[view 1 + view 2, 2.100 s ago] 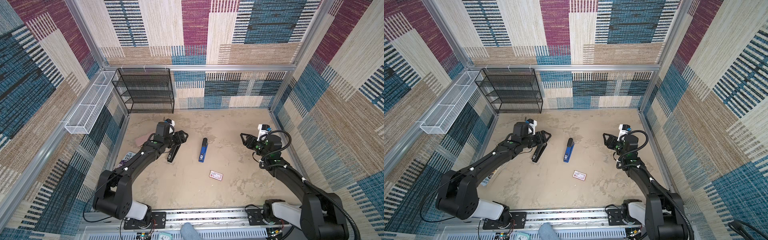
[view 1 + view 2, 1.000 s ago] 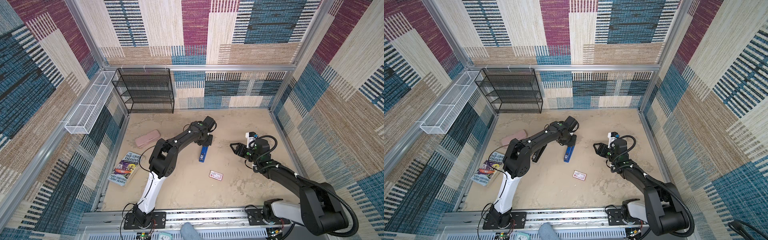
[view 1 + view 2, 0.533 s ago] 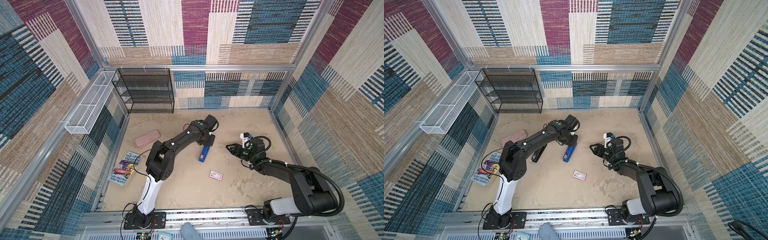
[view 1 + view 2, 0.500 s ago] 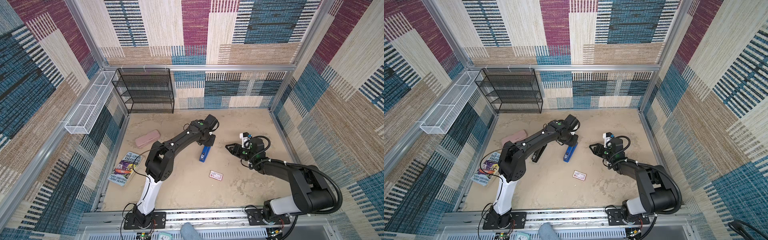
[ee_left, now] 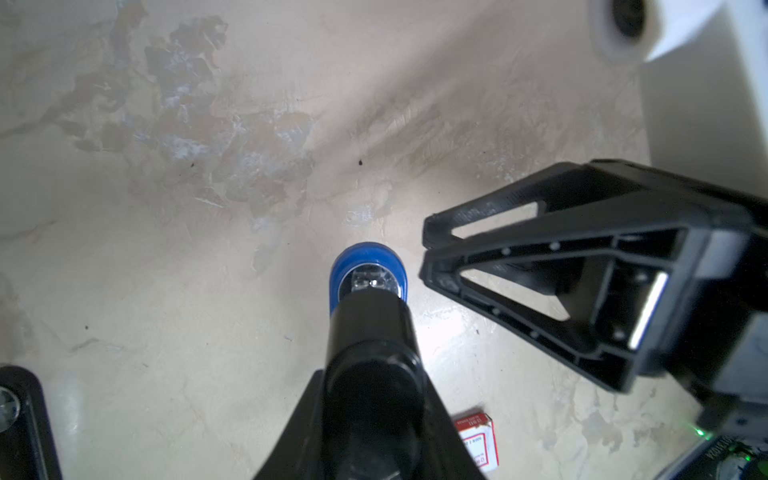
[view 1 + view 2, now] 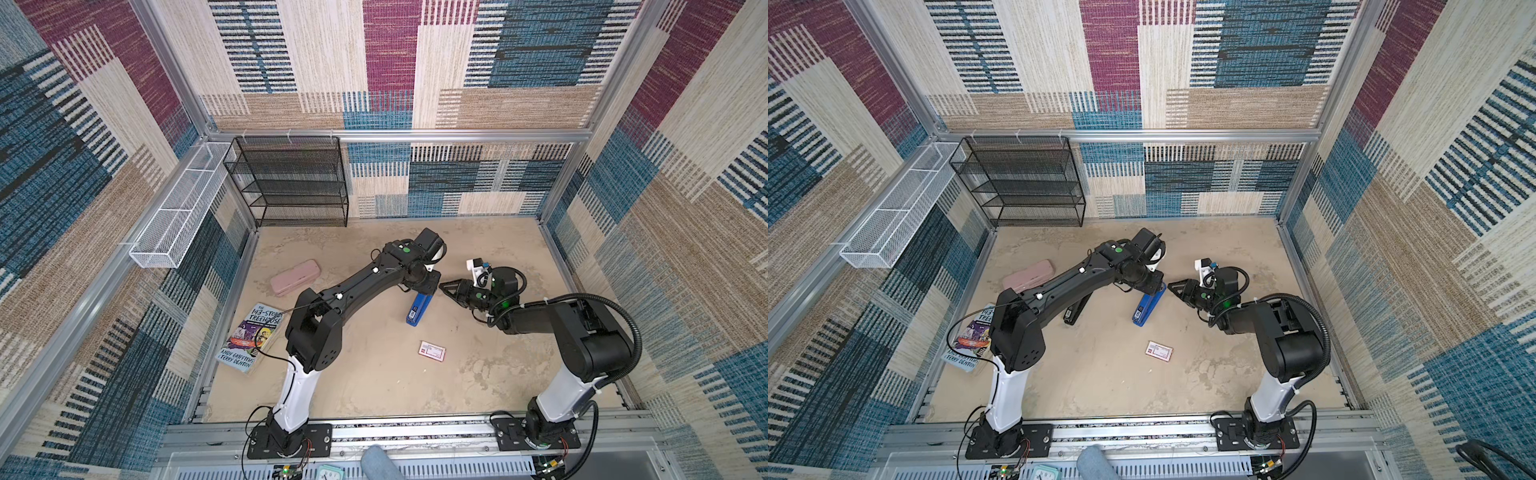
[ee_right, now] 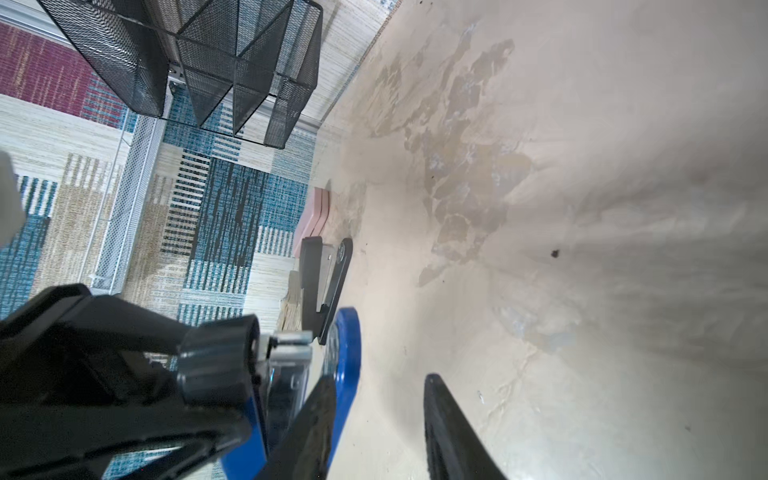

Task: Load the staples into the stapler
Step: 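Grip the blue stapler base with the left gripper while the right grasps its top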

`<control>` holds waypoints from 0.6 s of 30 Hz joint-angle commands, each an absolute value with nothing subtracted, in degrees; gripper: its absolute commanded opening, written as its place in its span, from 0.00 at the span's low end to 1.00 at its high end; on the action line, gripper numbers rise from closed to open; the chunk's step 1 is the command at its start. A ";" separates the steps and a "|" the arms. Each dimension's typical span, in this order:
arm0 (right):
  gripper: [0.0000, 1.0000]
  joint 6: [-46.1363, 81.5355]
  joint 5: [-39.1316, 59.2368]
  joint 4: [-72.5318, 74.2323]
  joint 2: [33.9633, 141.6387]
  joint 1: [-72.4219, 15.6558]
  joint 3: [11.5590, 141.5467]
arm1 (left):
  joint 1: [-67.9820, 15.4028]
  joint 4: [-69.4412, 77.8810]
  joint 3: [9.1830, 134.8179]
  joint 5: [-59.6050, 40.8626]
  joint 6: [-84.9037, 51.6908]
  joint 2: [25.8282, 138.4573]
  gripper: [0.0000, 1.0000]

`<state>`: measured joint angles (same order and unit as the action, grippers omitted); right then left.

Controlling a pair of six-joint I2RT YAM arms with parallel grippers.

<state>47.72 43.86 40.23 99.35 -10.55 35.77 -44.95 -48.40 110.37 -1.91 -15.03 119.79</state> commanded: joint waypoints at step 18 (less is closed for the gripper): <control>0.30 52.52 48.53 47.81 103.78 -11.31 37.51 | -45.97 -46.51 110.13 -3.34 -15.12 118.39 0.00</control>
<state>51.57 46.96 45.25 103.33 -11.14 37.08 -45.87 -48.40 110.32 -2.09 -15.05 119.22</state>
